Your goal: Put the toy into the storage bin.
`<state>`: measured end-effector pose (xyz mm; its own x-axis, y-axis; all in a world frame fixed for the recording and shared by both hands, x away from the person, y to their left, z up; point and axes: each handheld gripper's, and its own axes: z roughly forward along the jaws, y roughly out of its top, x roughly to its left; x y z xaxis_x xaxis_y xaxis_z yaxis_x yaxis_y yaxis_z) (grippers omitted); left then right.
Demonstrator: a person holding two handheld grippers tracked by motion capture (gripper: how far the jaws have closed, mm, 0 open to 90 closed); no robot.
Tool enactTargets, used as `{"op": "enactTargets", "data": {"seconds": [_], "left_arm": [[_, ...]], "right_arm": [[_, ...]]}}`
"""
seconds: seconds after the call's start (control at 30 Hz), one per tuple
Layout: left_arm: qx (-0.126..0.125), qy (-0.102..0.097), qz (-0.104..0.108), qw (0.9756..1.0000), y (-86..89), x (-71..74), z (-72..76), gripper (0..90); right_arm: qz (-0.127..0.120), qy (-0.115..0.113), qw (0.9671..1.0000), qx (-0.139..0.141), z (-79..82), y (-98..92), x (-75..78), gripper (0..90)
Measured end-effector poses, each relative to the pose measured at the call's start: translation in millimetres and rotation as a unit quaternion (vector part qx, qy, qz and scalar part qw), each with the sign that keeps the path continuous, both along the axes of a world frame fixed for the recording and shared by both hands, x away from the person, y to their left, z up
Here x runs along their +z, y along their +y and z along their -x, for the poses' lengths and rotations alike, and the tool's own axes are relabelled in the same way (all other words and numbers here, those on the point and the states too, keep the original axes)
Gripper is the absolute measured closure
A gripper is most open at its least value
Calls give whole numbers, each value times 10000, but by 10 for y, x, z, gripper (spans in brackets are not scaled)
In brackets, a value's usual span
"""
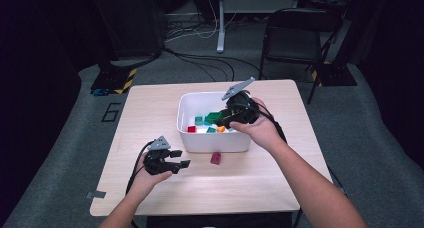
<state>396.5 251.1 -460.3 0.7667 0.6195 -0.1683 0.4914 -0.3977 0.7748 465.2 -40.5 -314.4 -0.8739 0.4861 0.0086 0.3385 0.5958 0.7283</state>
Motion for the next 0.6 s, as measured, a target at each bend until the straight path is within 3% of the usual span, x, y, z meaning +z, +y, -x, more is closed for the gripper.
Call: {"op": "enactTargets", "data": {"seconds": [0.6], "left_arm": [[1, -17, 16, 10000, 12, 0, -8, 424]], "right_arm": [[-10, 54, 9996, -259, -416, 271, -132, 582]]}}
